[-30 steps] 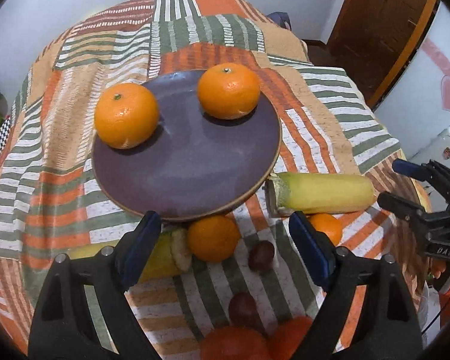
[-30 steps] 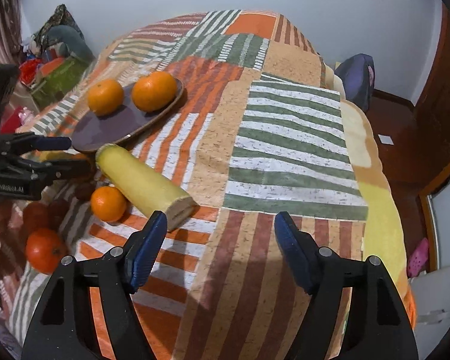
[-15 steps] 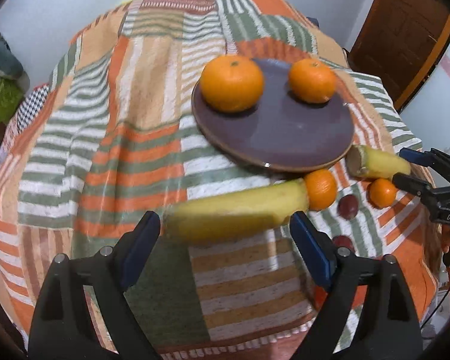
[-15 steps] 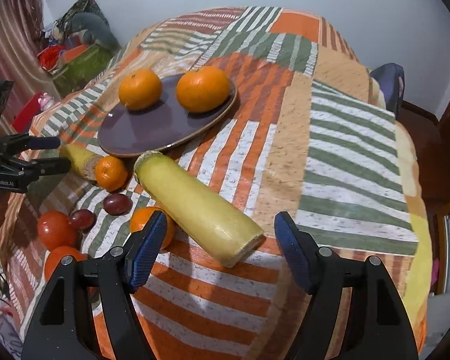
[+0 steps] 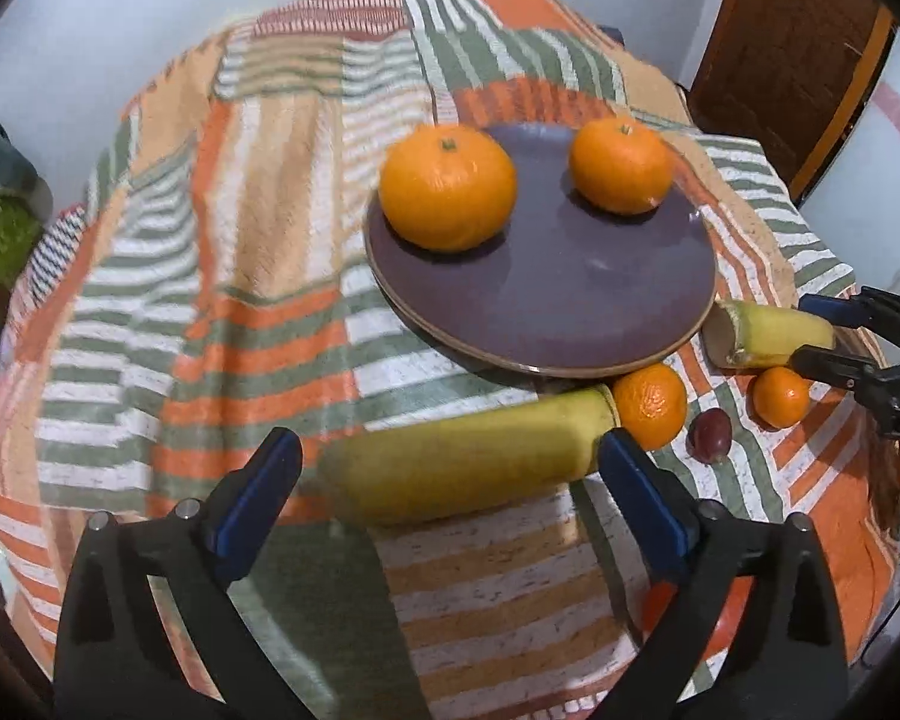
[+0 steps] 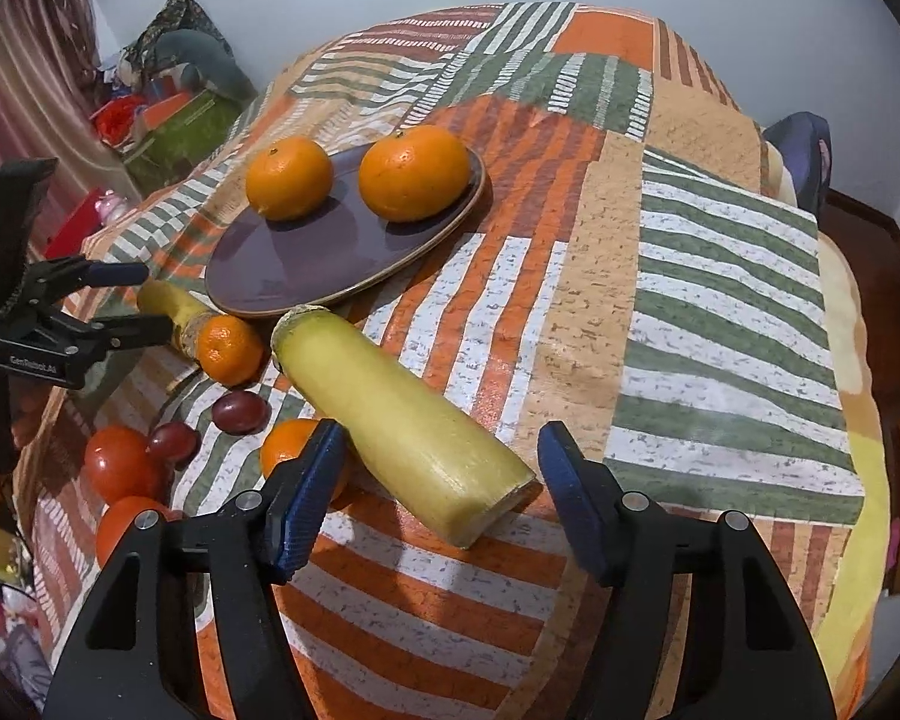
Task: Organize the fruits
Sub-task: 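Close right gripper on pale yellow vegetable while left gripper closes on the other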
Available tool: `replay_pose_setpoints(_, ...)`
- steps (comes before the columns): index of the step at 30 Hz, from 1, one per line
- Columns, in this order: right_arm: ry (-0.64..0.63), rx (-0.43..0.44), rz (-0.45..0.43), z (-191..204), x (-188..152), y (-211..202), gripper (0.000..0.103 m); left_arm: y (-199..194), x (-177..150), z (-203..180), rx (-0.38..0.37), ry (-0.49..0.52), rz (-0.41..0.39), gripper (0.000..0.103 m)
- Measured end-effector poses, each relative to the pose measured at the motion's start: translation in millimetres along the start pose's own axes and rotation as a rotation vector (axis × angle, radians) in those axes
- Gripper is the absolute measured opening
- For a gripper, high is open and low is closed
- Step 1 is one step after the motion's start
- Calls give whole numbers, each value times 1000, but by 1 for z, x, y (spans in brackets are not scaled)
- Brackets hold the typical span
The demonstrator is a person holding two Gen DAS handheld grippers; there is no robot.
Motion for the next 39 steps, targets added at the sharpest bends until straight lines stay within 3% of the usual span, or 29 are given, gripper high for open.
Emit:
replay_pose_setpoints(4,11,13,-4,-1,-1,1,63,-8,4,-4,-28,27,-24,100)
replay_pose_setpoints(7,18,17,-3,-1,0,1,63,5,8,-16,-85,95,6,100)
replay_pose_setpoints(11,12,7,-5,0,-1,0,63,27,10,-26,-50,152,62,101)
replay_pose_setpoints(14,-6,-1,-7,2,-1,0,62,29,7,-21,-86,119,63,101)
replay_pose_setpoints(19,-61,-20,0,4,-4,-3,55,29,-7,-21,-80,138,79,100)
replay_pose_setpoints(26,-127,-78,9,5,-15,-9,44,11,-19,-21,-37,101,78,79)
replay_pose_setpoints(29,-134,-105,12,6,-19,-12,42,4,-21,-17,-23,57,84,75)
replay_pose_setpoints(34,-101,-117,28,5,-25,-20,38,-10,-26,-15,-4,-3,91,72)
replay_pose_setpoints(39,-92,-121,40,8,-39,-29,35,-13,-31,-27,6,11,120,72)
Point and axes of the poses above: each gripper's, at about its wrist camera, not at the fingertips, and y roughly the way its jaws point, z to its left, x to its top, the point moved 2 cm from there along y, roughly the way its jaws point, and after that the axes turned 9 degrees about y, right-handed, at the moved point
